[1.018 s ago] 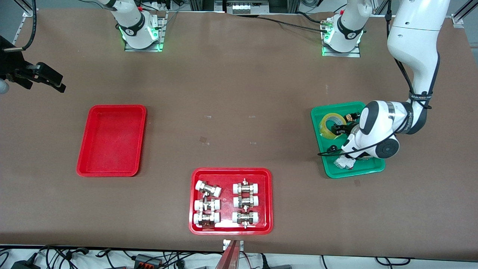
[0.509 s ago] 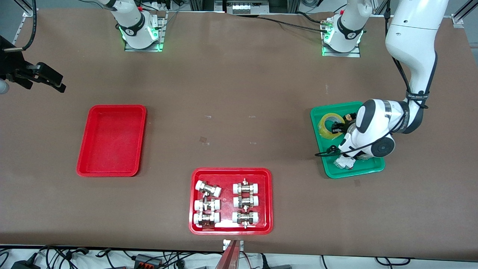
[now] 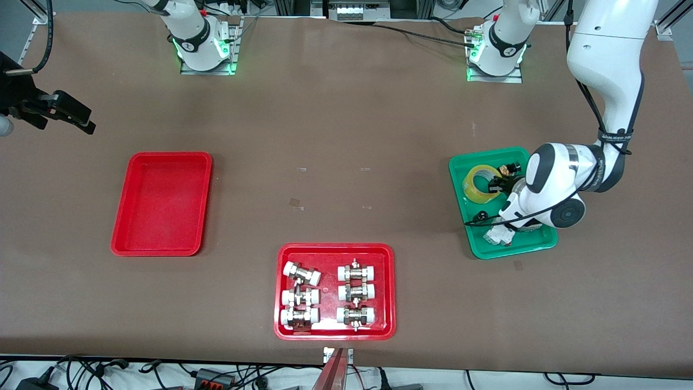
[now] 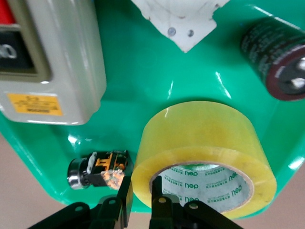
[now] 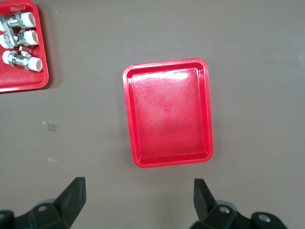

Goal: Left arm passes tape to right arm into tray
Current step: 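Lift the yellow tape with the left gripper and carry it toward the red tray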

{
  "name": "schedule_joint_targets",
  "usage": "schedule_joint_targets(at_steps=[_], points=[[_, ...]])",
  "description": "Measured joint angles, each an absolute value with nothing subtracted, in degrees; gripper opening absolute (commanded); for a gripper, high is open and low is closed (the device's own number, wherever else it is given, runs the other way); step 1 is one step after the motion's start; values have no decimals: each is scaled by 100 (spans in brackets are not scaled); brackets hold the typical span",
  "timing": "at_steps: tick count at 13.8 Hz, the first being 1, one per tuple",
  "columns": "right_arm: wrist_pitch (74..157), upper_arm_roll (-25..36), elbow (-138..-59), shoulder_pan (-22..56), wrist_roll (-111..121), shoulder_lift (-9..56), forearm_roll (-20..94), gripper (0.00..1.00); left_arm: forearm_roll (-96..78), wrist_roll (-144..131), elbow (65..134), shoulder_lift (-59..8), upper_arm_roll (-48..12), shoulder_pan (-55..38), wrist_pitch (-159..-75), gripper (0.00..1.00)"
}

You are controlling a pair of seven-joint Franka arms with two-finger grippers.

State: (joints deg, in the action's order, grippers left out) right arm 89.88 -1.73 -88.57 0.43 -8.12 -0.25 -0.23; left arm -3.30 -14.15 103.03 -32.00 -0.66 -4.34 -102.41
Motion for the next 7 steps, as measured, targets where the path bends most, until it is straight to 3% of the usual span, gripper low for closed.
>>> schedule_joint_targets(at_steps=[7], points=[[8982,-173,-8859,43,-812,-25,-23,100,-389,-743,8096,-2817,-172,-573,-8449,0]])
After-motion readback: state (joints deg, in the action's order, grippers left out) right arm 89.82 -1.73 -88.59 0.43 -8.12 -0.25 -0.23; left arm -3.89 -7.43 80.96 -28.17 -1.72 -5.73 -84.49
